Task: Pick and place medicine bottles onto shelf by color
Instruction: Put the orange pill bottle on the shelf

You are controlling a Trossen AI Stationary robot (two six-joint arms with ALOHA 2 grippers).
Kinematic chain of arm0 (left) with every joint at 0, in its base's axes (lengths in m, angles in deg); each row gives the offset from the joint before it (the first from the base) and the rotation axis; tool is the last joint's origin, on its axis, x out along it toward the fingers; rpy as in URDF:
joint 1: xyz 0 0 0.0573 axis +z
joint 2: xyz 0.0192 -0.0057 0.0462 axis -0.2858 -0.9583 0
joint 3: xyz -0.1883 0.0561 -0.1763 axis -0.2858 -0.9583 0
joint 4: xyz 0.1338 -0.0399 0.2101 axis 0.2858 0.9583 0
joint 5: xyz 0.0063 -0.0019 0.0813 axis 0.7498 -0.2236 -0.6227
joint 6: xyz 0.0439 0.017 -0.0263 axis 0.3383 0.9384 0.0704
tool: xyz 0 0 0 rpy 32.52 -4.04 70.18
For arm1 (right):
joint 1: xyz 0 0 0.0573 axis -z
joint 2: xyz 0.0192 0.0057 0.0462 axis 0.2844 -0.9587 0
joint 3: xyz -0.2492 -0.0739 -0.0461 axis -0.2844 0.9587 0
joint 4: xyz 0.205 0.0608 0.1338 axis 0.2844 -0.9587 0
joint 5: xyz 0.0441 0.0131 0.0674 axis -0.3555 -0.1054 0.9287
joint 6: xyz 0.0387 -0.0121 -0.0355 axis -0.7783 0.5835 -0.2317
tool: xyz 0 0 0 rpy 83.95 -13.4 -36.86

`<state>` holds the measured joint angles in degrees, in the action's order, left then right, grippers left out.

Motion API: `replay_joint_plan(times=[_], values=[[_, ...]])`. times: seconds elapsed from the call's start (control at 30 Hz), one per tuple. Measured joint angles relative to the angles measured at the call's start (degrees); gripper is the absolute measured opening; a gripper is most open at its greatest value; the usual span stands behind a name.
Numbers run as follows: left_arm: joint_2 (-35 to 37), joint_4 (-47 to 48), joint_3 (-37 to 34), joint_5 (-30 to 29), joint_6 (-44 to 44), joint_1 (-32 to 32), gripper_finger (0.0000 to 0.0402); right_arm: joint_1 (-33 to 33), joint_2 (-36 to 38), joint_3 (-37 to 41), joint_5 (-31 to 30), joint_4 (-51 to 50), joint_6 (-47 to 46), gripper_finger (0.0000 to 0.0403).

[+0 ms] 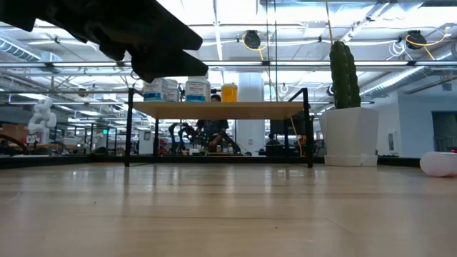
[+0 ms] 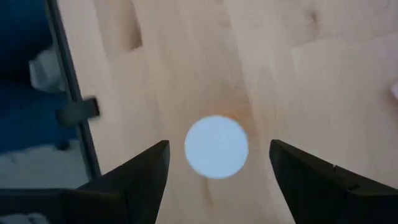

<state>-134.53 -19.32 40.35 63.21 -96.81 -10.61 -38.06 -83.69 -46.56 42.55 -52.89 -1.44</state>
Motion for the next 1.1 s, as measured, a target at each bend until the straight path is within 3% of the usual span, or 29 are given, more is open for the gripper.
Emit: replay_joint_plan(times=[0.23,0.7,0.83,1.1], values=[[0.0,0.0,0.0,-1.2,-0.9,-1.1,0.0273,-4.6,-3.4,0.0,-7.6,0.3,6.8,0.0275],[0.0,0.0,0.0,-1.5,-1.1,-1.1,0.0273,-5.2,-10.0,0.0,-6.0,1.6,7.8,0.0311],[0.0,0.1,0.0,-1.5,-1.3,-1.1,0.0273,-5.2,-10.2,0.0,-6.1,1.2,7.3,0.0290],[0.0,0.0,0.0,-1.5,-2.1,-1.1,0.0273,-5.2,-10.1,0.5,-6.5,1.1,7.4,0.0208]])
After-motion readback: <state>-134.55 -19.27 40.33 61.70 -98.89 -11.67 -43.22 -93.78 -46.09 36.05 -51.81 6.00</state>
